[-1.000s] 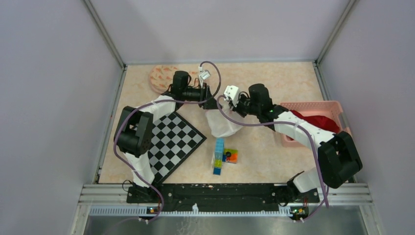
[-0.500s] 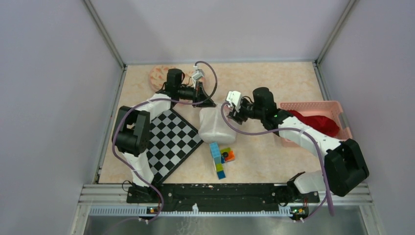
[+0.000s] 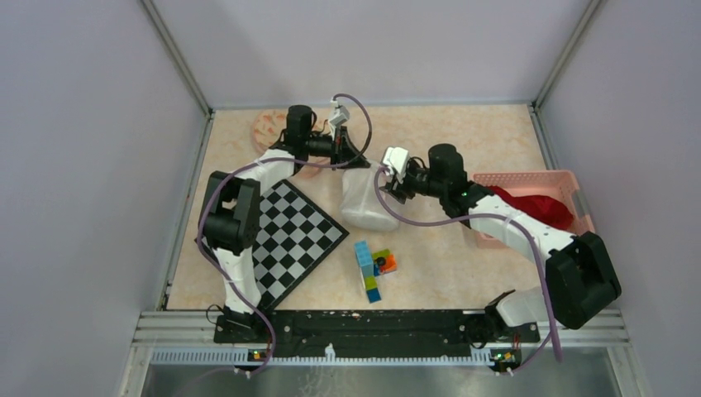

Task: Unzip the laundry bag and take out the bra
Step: Unzip the laundry bag at the center of the board.

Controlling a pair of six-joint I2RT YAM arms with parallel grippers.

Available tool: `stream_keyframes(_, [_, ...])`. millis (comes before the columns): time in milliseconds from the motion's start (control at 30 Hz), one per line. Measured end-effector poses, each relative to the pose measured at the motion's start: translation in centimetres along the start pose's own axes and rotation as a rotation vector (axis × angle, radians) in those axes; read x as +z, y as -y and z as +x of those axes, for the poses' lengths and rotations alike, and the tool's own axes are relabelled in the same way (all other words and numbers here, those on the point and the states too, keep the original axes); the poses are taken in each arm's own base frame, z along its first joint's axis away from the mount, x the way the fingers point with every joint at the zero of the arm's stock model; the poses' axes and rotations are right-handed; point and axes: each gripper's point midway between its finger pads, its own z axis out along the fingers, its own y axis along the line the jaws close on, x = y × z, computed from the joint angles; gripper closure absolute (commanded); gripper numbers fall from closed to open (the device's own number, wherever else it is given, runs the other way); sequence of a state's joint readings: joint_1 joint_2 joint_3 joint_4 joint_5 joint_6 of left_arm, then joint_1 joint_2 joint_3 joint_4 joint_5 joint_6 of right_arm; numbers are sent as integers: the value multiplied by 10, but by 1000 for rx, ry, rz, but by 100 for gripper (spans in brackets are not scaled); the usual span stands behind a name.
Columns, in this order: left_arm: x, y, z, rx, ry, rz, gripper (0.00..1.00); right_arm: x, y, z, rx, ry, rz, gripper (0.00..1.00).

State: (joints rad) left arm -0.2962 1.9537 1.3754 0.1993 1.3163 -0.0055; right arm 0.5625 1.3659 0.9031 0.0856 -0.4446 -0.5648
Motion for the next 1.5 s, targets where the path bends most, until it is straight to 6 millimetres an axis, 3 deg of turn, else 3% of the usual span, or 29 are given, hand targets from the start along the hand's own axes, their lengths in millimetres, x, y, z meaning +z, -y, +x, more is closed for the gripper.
stream_keyframes(333, [4, -1, -15, 84, 15, 11, 100, -3, 19, -9, -15, 43, 37, 38])
stream_keyframes(600, [13, 9, -14, 104, 8, 58, 100, 1, 22, -26, -108, 120, 22, 48])
stream_keyframes(933, [14, 21, -18, 96, 12, 120, 100, 3, 27, -18, -175, 128, 4, 48])
stream_keyframes(1067, [14, 24, -23, 98, 24, 134, 100, 3, 24, -16, -197, 131, -11, 57])
stream_keyframes(1200, [13, 29, -29, 83, 36, 147, 99, 4, 22, -14, -223, 131, -21, 73])
stream_keyframes(1267, [13, 32, -31, 77, 39, 158, 96, 4, 23, -15, -237, 135, -16, 86])
stream_keyframes(1367, [11, 40, -33, 65, 43, 181, 88, 4, 27, -17, -257, 141, -1, 100])
stream_keyframes(1500, [9, 46, -33, 50, 46, 196, 75, 4, 30, -20, -259, 154, 11, 100])
